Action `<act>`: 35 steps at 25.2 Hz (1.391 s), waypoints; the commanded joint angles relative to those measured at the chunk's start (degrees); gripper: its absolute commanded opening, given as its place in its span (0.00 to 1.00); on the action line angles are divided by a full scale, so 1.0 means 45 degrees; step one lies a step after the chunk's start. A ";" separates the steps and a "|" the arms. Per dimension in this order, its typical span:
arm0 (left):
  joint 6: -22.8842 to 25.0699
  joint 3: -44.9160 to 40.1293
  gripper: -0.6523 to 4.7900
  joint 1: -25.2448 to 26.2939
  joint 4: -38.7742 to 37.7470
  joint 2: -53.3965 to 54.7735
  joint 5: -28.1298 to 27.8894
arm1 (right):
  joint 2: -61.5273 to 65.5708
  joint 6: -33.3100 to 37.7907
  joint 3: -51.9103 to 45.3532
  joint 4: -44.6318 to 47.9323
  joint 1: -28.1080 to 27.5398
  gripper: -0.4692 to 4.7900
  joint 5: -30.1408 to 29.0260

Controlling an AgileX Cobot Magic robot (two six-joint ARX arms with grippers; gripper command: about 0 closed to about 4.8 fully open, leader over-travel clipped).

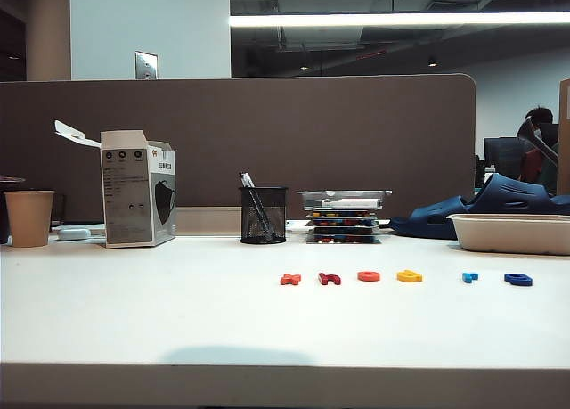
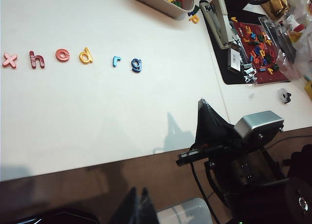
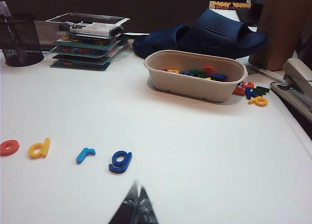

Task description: Select the appropriate letters from the row of letter magnets placed on the table to arrange into the word "dog".

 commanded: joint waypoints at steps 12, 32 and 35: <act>-0.0063 0.0029 0.11 0.0039 -0.1661 -0.0039 -0.0879 | 0.0010 0.0005 -0.0068 0.0199 0.0015 0.08 0.0019; -0.0350 0.0024 0.11 0.0029 -0.3147 -0.0029 -0.2225 | 0.0019 0.0024 0.0539 0.0102 0.0019 0.08 -0.0282; -0.0350 0.0024 0.11 0.0029 -0.3147 -0.0029 -0.2225 | 0.0073 0.0019 0.1724 -0.0845 0.0024 0.08 -0.0204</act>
